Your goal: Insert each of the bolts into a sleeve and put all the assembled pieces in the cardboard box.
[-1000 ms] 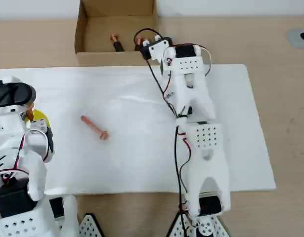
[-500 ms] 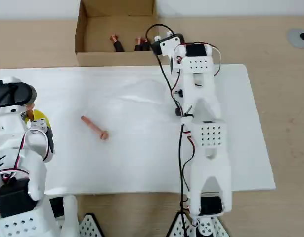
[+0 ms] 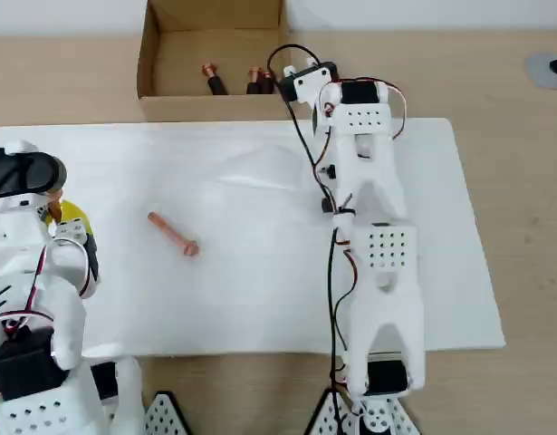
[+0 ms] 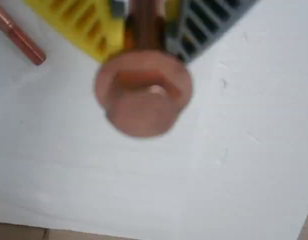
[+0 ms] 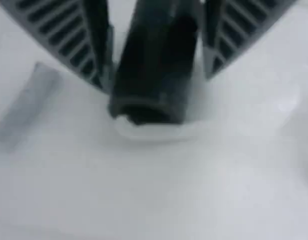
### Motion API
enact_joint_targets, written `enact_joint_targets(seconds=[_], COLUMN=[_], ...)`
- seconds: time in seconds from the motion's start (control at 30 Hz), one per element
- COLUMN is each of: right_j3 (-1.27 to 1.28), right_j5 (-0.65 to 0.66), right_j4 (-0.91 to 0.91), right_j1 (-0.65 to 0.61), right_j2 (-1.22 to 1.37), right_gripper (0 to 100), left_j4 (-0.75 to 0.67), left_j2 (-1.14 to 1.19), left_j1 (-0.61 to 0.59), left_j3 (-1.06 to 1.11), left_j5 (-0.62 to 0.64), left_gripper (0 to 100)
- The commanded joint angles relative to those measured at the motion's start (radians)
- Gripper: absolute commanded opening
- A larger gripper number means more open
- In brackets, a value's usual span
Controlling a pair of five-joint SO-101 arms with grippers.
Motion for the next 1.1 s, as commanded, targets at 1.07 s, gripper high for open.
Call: enact_joint_targets(seconds=[1.07], right_j3=[-0.596], right_j5=[-0.008], right_j4=[0.138], right_j1=[-0.016], right_j2=[-0.341], right_gripper=[1.0], left_j4=[-0.157], left_j2=[-0.285], left_j1=[-0.046], left_j3=[0.054], left_j5=[0.041], left_gripper=[1])
